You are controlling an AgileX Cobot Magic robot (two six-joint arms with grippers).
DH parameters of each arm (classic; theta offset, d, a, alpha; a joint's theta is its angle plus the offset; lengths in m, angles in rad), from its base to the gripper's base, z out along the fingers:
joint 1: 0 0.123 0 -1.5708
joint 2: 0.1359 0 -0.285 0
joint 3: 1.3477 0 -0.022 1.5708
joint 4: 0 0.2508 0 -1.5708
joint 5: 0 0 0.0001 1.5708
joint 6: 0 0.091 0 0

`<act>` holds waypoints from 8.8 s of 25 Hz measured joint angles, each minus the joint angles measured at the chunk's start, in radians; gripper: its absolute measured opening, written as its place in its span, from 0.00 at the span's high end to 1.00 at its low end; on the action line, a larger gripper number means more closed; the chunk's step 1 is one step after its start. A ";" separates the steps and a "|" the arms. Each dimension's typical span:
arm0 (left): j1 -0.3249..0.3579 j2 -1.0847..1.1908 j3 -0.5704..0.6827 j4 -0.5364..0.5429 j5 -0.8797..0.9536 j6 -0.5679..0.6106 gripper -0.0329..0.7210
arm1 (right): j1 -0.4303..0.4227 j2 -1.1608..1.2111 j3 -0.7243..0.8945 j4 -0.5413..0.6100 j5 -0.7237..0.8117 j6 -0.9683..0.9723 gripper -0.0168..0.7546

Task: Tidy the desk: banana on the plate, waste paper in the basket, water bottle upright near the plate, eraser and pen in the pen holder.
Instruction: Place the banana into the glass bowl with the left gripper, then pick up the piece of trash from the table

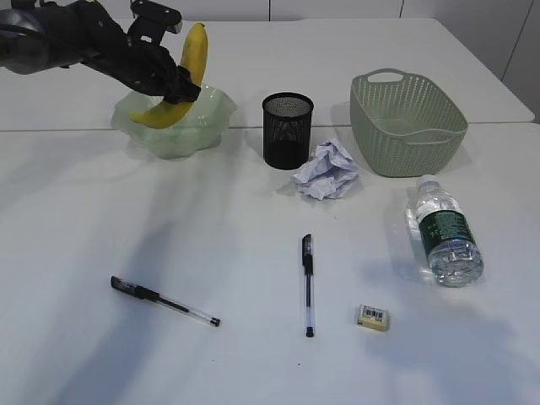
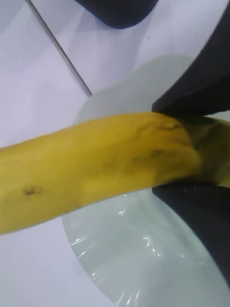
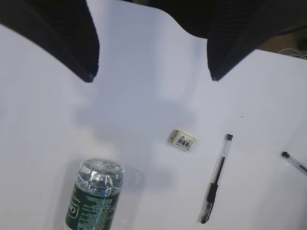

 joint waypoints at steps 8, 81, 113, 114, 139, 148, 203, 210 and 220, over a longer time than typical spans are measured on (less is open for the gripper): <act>0.000 0.000 0.000 0.034 0.000 0.000 0.55 | 0.000 0.000 0.000 0.000 0.000 0.000 0.30; 0.026 -0.549 0.454 0.364 0.761 -0.492 0.44 | 0.000 0.000 0.000 0.081 0.031 -0.066 0.31; 0.026 -1.403 1.327 0.394 0.215 -0.535 0.49 | 0.000 0.081 0.000 0.402 -0.193 -0.633 0.31; 0.026 -1.411 1.327 0.403 0.218 -0.535 0.49 | 0.000 0.095 0.000 0.423 -0.205 -0.655 0.31; 0.026 -1.420 1.327 0.412 0.250 -0.535 0.51 | 0.178 0.367 0.000 0.679 -0.599 -1.228 0.31; 0.026 -1.420 1.327 0.430 0.243 -0.535 0.51 | 0.247 0.527 0.000 0.641 -0.716 -1.237 0.31; 0.026 -1.361 1.327 0.437 0.210 -0.535 0.51 | 0.204 1.209 -0.524 0.705 -0.920 -1.239 0.35; 0.026 -1.361 1.327 0.437 0.210 -0.535 0.51 | 0.204 1.227 -0.559 0.705 -0.920 -1.239 0.47; 0.026 -1.361 1.327 0.437 0.210 -0.535 0.52 | 0.204 1.234 -0.562 0.705 -0.920 -1.239 0.91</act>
